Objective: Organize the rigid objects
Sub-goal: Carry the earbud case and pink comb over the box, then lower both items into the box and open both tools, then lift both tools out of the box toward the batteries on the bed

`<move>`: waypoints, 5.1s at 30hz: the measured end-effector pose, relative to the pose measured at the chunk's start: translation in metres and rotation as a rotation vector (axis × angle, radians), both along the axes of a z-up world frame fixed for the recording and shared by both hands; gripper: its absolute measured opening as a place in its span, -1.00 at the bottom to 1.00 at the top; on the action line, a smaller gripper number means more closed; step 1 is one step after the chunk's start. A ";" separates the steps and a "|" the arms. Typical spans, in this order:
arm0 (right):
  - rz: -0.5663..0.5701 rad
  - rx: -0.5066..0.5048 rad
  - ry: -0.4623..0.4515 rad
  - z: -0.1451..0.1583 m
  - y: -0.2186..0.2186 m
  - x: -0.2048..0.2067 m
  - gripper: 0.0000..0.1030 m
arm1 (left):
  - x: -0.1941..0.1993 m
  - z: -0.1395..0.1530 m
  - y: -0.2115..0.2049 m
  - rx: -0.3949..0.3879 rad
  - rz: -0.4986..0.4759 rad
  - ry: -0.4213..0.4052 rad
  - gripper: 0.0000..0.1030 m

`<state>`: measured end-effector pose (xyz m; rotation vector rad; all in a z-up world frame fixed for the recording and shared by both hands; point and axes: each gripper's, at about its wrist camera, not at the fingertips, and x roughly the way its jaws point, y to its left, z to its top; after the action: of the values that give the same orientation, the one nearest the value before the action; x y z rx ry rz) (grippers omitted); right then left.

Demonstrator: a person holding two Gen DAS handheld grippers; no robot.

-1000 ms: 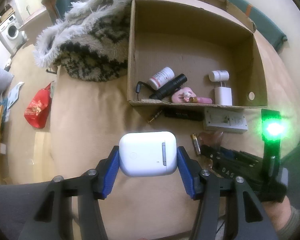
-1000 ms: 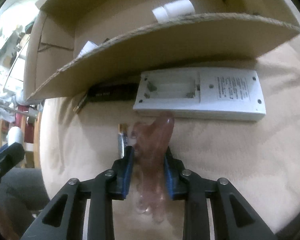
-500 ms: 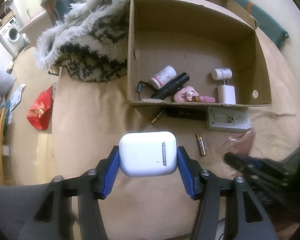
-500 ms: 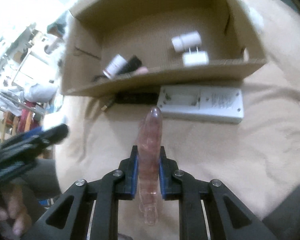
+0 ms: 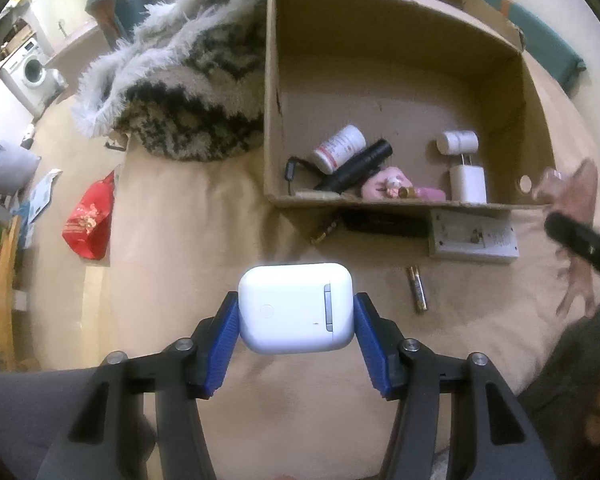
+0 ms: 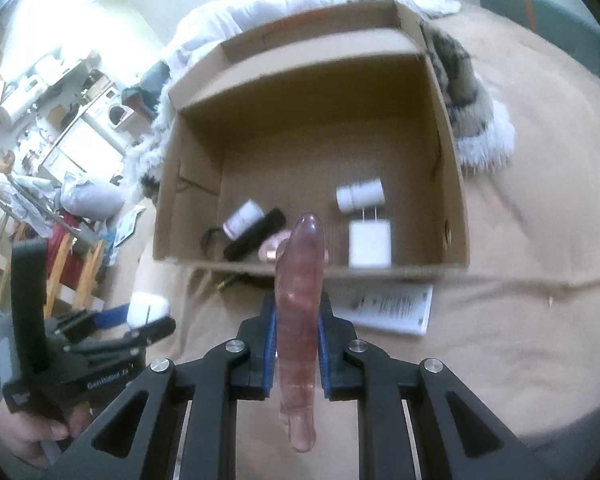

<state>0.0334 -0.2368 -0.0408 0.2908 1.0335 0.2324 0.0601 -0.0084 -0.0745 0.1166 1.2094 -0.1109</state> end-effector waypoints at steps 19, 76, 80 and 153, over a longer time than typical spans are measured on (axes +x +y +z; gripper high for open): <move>0.051 -0.030 -0.048 -0.008 0.000 0.100 -0.65 | 0.100 0.038 -0.069 0.051 -0.095 -0.137 0.01; -0.058 0.166 -0.006 -0.037 -0.017 0.144 0.69 | 0.110 -0.011 -0.080 -0.002 -0.089 -0.108 0.94; -0.046 0.163 0.000 -0.036 -0.018 0.144 0.69 | 0.113 -0.007 -0.086 -0.013 -0.090 -0.105 0.96; -0.095 0.088 0.213 -0.058 -0.019 0.026 0.68 | 0.078 -0.083 -0.046 0.023 -0.173 0.085 -0.31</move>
<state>0.0592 -0.2560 -0.0989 0.4507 1.2181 0.1632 0.1384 -0.0539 -0.1572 0.2386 1.2847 -0.2548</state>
